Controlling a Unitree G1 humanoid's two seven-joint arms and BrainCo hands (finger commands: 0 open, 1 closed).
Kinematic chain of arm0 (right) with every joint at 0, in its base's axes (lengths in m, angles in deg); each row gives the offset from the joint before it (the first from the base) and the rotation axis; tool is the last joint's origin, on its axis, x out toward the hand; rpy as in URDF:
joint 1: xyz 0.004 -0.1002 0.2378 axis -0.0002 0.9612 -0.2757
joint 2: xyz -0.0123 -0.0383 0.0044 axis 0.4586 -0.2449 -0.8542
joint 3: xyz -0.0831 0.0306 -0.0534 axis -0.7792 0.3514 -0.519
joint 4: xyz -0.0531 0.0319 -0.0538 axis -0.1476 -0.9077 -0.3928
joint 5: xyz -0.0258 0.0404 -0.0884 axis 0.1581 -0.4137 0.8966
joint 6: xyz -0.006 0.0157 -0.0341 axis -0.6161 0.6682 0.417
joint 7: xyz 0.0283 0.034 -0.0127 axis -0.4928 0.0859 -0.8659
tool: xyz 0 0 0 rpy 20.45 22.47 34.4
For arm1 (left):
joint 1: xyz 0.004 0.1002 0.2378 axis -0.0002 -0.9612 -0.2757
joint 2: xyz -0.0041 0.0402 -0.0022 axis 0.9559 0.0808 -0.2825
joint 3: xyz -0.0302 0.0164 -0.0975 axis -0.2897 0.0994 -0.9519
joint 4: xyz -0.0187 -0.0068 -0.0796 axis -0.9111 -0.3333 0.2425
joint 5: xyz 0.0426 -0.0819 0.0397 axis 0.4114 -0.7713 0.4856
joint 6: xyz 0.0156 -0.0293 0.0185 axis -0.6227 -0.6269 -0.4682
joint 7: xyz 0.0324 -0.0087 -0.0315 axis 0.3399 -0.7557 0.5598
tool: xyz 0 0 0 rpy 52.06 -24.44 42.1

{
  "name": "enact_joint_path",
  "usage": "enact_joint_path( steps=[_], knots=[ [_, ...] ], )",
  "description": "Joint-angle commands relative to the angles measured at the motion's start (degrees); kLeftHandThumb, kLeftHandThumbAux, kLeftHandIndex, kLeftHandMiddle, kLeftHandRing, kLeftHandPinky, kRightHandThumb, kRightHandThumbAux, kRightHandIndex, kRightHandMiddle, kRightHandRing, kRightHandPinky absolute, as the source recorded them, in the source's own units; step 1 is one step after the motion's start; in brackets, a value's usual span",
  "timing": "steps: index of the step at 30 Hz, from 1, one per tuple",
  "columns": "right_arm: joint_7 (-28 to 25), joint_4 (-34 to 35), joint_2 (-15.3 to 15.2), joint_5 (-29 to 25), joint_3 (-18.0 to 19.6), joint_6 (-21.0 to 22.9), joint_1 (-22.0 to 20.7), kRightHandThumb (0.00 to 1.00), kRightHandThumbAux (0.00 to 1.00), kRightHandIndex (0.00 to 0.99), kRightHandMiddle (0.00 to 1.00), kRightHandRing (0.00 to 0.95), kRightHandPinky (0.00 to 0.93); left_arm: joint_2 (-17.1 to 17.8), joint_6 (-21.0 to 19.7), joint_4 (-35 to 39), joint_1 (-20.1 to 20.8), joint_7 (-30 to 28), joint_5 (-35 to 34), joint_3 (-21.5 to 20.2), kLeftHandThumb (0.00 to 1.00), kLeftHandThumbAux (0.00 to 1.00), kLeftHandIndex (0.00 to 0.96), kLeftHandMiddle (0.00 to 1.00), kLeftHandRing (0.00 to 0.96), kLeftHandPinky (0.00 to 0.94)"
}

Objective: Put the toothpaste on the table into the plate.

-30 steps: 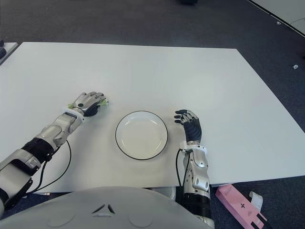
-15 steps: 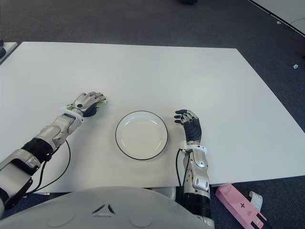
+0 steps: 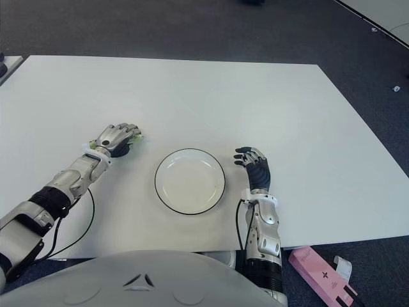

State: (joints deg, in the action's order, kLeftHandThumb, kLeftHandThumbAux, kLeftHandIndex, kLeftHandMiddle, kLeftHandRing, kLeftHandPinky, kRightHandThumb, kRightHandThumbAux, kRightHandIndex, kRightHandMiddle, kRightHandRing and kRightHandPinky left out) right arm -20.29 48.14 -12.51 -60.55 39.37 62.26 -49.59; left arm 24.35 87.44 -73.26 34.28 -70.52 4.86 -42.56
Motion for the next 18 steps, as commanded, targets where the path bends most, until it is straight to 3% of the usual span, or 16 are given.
enact_joint_path(
  steps=[1,8,18],
  knots=[
    [0.09,-0.55,0.19,0.24,-0.21,0.17,-0.44,0.712,0.731,0.422,0.446,0.469,0.476,0.49,-0.89,6.21,-3.49,-1.75,-0.12,-0.68,0.733,0.699,0.442,0.878,0.867,0.879],
    [-0.20,-1.06,0.00,0.22,-0.17,-0.05,-0.65,0.712,0.731,0.423,0.448,0.467,0.470,1.20,-2.40,19.33,-6.82,-4.81,0.63,-2.63,0.732,0.700,0.442,0.878,0.869,0.880],
    [0.30,-0.96,0.14,0.53,-0.20,0.33,-0.80,0.712,0.731,0.422,0.444,0.465,0.471,1.26,-1.65,30.51,-11.54,-4.23,2.39,-4.65,0.729,0.701,0.443,0.877,0.873,0.886]
  ],
)
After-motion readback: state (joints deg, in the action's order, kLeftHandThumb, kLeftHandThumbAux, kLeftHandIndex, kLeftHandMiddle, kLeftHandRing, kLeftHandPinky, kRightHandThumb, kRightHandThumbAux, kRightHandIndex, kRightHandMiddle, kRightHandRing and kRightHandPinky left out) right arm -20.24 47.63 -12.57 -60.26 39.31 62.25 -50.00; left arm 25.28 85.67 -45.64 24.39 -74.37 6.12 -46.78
